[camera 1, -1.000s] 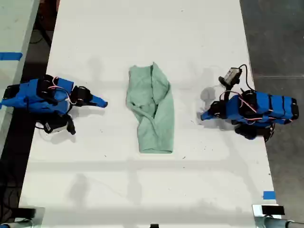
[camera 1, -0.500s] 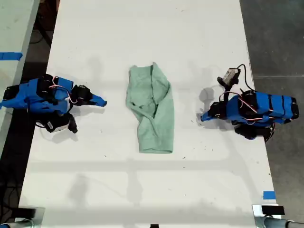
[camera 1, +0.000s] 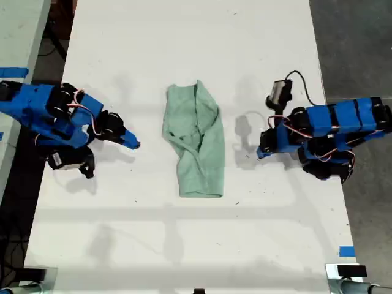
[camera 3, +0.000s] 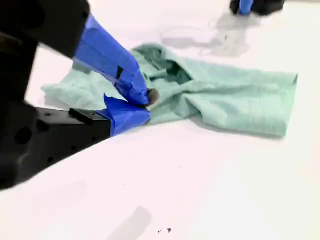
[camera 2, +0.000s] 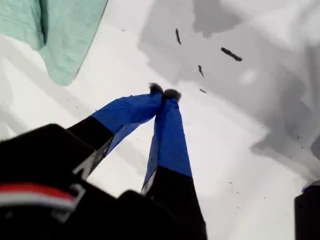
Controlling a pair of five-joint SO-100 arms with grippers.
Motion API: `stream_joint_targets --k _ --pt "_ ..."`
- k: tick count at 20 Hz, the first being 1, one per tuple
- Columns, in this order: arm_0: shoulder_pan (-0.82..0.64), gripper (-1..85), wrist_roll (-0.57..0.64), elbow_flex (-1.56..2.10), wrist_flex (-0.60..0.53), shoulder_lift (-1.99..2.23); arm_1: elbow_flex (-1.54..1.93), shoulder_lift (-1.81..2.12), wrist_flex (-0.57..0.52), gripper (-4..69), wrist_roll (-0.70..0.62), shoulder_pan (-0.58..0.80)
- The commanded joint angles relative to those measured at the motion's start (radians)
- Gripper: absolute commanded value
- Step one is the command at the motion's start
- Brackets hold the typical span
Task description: Fold t shirt
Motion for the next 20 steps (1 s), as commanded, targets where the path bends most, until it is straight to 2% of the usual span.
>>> stream_joint_targets --k 1,3,4,5,7,10,15,18,20 --pt "0.118 11.9 -0.020 -0.644 0.167 -0.623 -0.483 -0.433 0.067 3.6 0.034 -0.097" --pt "0.163 20.2 -0.012 -1.051 0.347 -0.971 -0.641 -0.586 0.072 11.5 0.032 -0.138" --pt "0.175 21.2 0.002 -1.227 0.399 -1.118 -0.686 -0.634 0.060 17.1 0.029 -0.153" --pt "0.181 21.5 0.017 -1.333 0.405 -1.212 -0.723 -0.673 0.052 19.8 0.029 -0.164" --pt "0.175 22.1 0.034 -1.387 0.382 -1.292 -0.778 -0.738 0.031 23.9 0.015 -0.178" --pt "0.169 22.0 0.084 -1.387 0.282 -1.313 -0.859 -0.830 0.020 24.2 -0.006 -0.196" --pt "0.100 21.8 0.101 -1.388 0.206 -1.410 -0.887 -0.870 0.003 23.8 -0.018 -0.210" --pt "0.054 21.1 0.067 -1.393 0.176 -1.494 -0.900 -0.871 0.003 23.7 -0.021 -0.227" --pt "0.052 3.9 0.026 -1.396 0.166 -1.526 -0.904 -0.871 0.003 23.7 -0.017 -0.239"
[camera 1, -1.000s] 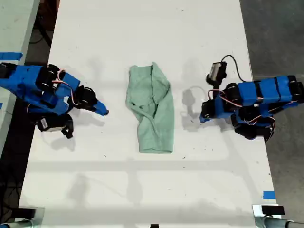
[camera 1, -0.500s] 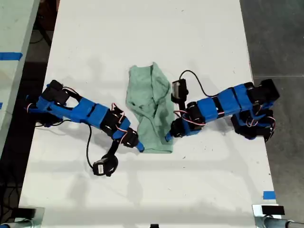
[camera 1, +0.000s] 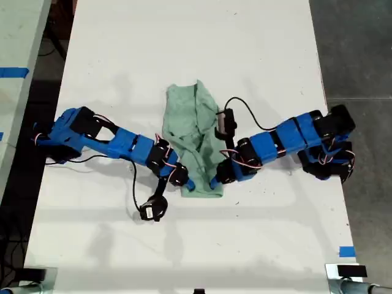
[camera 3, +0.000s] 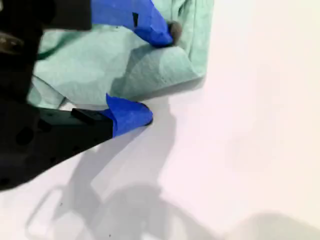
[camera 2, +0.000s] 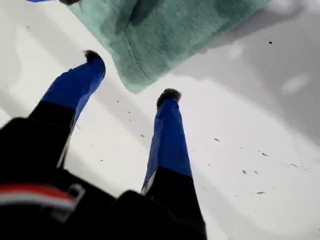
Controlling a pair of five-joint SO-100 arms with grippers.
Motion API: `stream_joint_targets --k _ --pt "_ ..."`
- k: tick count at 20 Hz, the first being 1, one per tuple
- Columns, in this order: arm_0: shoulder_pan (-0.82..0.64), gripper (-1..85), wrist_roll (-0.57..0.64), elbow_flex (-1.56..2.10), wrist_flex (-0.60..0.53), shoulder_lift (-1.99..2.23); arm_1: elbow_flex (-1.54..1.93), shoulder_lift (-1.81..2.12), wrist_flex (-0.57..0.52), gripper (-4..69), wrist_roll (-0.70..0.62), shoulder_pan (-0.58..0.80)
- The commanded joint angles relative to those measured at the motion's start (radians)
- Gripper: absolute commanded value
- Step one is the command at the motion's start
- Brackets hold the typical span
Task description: Fold t shirt
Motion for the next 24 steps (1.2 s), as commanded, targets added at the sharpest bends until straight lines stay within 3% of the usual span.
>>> stream_joint_targets --k 1,14,15,16,17,20,24 --pt "-0.025 0.0 -0.057 -0.055 -0.020 -0.014 -0.072 0.009 -0.018 23.8 -0.006 -0.028" --pt "0.041 0.0 -0.058 -0.064 -0.049 0.005 -0.149 -0.175 -0.104 23.5 -0.031 -0.040" --pt "0.054 0.0 -0.058 -0.066 -0.055 0.005 -0.147 -0.193 -0.114 20.4 -0.041 -0.034" --pt "0.072 0.0 -0.064 -0.067 -0.057 0.008 -0.141 -0.209 -0.120 4.0 -0.041 -0.031" --pt "0.091 0.0 -0.074 -0.067 -0.055 0.015 -0.135 -0.218 -0.133 -0.2 -0.040 -0.031" --pt "0.140 0.0 -0.084 -0.067 -0.043 0.054 -0.183 -0.236 -0.123 -0.2 -0.034 -0.055" --pt "0.189 0.0 -0.078 -0.067 -0.029 0.164 -0.443 -0.275 -0.032 -0.2 -0.075 -0.098"
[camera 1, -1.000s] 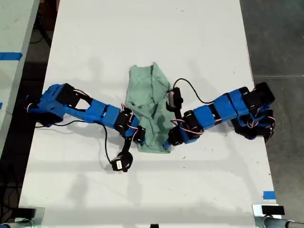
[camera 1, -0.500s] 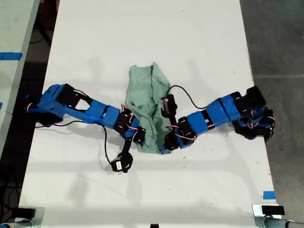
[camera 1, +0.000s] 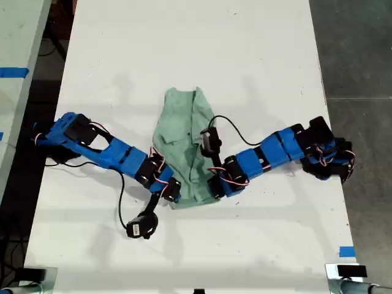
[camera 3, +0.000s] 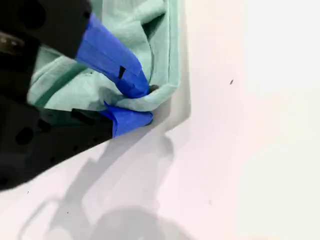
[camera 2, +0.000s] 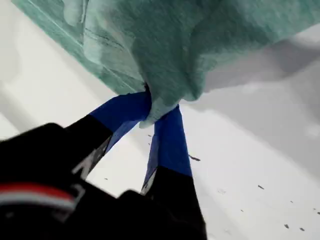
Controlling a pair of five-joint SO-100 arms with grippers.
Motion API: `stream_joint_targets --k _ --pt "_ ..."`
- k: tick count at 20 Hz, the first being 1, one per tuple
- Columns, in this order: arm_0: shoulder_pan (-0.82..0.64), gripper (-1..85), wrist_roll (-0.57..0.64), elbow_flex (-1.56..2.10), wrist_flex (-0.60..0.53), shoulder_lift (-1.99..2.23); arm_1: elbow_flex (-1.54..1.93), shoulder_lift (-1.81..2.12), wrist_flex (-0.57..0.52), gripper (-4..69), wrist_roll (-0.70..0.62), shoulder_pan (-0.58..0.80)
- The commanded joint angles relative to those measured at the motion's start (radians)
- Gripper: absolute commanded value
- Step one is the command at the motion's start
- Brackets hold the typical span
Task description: Fold t shirt
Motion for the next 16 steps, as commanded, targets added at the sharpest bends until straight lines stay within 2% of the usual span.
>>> stream_joint_targets --k 1,5,7,9,13,16 --pt "0.048 0.0 0.011 -0.032 0.008 0.193 -0.195 0.058 0.035 -0.2 -0.063 -0.021" --pt "-0.032 0.0 0.060 0.025 0.135 0.480 -0.166 0.334 -0.038 -0.2 -0.212 0.095" --pt "-0.147 0.0 0.084 0.064 0.227 0.611 -0.118 0.462 -0.066 -0.2 -0.285 0.204" --pt "-0.288 0.0 0.101 0.141 0.272 0.738 -0.098 0.517 -0.069 -0.2 -0.347 0.314" --pt "-0.618 0.0 0.173 0.351 0.259 0.824 -0.003 0.502 -0.126 -0.1 -0.428 0.526" --pt "-0.790 0.0 0.209 0.520 0.153 0.778 0.040 0.360 -0.183 -0.1 -0.471 0.657"
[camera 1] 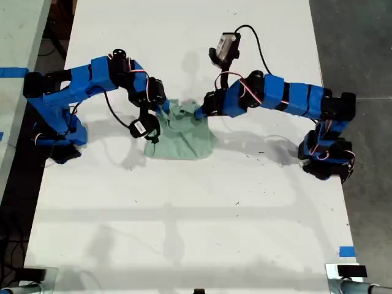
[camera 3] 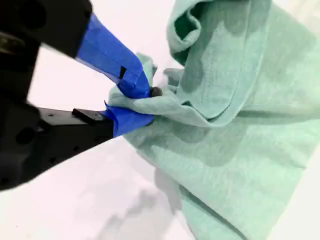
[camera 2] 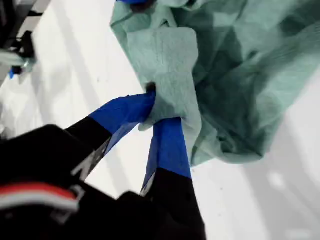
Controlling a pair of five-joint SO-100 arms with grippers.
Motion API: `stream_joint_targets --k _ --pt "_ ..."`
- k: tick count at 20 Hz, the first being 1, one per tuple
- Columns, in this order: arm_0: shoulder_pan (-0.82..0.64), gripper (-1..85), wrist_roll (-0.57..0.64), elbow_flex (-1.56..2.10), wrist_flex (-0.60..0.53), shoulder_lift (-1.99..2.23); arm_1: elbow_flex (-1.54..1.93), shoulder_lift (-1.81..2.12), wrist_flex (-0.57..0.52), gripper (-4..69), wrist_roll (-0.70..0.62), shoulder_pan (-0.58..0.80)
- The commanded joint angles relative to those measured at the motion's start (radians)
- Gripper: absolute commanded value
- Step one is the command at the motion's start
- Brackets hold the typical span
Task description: Fold t shirt
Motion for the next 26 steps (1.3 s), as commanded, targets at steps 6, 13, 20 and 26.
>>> stream_joint_targets --k 6,13,20,26 --pt "-0.233 27.5 0.167 0.057 -0.109 -0.367 -0.098 -0.408 0.012 25.8 -0.117 0.198" --pt "-0.170 5.9 0.101 -0.017 0.091 0.133 -0.069 0.067 0.201 26.8 -0.129 0.190" --pt "0.086 0.1 -0.009 0.686 -0.006 1.220 0.690 0.988 0.230 0.0 0.081 -0.072" --pt "0.373 0.1 0.023 1.661 -0.634 1.605 1.617 1.766 0.098 0.0 0.149 -0.235"
